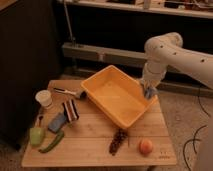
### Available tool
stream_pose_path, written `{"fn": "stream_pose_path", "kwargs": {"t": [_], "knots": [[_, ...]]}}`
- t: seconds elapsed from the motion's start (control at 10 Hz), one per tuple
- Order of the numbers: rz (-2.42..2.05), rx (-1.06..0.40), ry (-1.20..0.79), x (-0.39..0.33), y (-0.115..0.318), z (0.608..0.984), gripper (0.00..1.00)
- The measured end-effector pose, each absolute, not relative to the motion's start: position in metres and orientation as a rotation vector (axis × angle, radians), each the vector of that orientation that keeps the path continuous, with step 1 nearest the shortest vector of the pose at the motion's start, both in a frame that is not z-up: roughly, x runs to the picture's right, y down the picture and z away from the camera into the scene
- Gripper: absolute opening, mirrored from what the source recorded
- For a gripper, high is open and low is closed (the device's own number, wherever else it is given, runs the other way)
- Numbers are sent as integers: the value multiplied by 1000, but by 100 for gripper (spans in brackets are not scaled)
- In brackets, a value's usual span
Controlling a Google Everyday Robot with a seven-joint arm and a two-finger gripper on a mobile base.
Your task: Wipe tray with towel
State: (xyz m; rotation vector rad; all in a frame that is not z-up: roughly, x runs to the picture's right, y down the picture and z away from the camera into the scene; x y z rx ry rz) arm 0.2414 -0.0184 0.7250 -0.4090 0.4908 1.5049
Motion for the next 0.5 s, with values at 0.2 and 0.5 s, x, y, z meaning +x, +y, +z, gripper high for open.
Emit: {"fn": "stream_pose_path", "kwargs": {"t": [0.2, 0.5], "knots": [[1462, -411, 522, 248, -22, 735, 26], [1396, -405, 548, 225, -32, 750, 58]]}}
